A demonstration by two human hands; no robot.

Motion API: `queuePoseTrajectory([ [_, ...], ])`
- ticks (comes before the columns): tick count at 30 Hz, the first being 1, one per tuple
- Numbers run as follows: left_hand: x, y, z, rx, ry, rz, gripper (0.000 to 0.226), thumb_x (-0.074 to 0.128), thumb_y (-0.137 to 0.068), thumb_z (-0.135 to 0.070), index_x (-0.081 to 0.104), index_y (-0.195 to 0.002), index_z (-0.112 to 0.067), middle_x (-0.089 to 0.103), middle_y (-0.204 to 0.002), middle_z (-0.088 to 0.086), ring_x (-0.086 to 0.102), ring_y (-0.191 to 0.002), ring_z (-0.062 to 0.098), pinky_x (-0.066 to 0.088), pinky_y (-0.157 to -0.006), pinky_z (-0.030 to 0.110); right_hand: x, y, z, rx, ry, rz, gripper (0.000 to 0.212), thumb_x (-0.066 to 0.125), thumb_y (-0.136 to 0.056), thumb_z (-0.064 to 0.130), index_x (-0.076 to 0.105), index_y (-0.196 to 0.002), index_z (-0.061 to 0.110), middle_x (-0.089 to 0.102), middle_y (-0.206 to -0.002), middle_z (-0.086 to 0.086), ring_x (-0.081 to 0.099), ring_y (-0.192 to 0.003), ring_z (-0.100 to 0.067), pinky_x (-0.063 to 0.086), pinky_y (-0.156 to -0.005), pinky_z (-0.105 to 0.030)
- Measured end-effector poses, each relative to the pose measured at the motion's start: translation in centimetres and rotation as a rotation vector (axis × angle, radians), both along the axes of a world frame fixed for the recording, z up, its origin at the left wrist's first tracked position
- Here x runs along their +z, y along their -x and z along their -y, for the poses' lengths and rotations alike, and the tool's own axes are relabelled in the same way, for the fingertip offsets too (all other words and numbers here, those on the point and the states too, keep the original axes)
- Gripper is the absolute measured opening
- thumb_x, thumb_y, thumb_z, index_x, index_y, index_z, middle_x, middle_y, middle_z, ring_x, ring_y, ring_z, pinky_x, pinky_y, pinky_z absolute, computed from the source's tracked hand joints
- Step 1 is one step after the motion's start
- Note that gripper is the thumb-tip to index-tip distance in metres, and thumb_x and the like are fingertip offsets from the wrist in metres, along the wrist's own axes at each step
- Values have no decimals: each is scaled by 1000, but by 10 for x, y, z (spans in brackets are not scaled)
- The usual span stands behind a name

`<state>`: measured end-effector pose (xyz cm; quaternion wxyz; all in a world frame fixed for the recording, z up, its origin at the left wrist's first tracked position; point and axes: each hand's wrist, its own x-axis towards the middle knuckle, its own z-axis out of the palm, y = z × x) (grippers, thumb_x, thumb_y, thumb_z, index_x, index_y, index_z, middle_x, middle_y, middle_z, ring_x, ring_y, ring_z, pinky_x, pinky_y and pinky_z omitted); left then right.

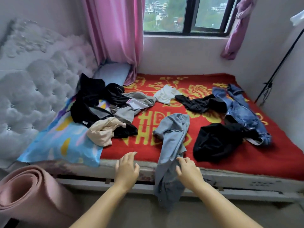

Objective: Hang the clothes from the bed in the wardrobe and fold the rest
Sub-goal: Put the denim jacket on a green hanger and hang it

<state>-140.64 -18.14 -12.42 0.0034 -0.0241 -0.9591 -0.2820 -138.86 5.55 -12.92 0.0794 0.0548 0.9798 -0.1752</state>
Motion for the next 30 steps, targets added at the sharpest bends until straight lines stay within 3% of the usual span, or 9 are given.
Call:
queuePoseTrajectory([
  [12,-38,170,-79,-123,104,171,47,45,-93,-23,41,-139,-22,45,-139,-4,39,-130,16,23,-113,42,-41,136,-81,-179,-12,217,35,36,-99,30,41,-131,18,46,-126,-8,45,-117,-27,42,-90,-40],
  [18,-98,236,-114,-91,151,294,46,44,-94,-22,40,-140,-21,45,-139,-3,39,-130,17,23,-113,42,-97,225,-114,-128,23,364,35,35,-97,27,42,-129,14,46,-126,-12,46,-115,-32,44,-88,-41],
  [22,-157,263,-130,-95,187,390,46,41,-94,-21,38,-140,-22,43,-140,-5,37,-131,15,21,-114,40,-149,279,-121,-200,191,429,33,39,-98,29,46,-123,8,49,-123,-18,50,-112,-36,43,-89,-40],
  [26,-226,288,-132,-102,258,484,48,39,-95,-22,33,-143,-22,34,-148,-4,29,-138,14,17,-116,43,-208,319,-111,-497,443,471,64,54,-88,52,42,-130,5,49,-131,-19,51,-117,-35,45,-95,-42],
  [28,-257,298,-128,-109,310,548,53,39,-97,-25,24,-149,-22,20,-156,0,14,-145,16,13,-117,47,-231,331,-101,-658,520,471,85,60,-83,57,30,-141,3,43,-139,-19,45,-126,-36,40,-102,-42],
  [30,-289,304,-124,-137,358,626,59,38,-99,-31,14,-152,-24,3,-160,3,0,-147,19,10,-117,51,-257,341,-92,-762,528,478,89,64,-82,55,25,-139,-1,44,-139,-17,45,-127,-34,40,-99,-35],
])
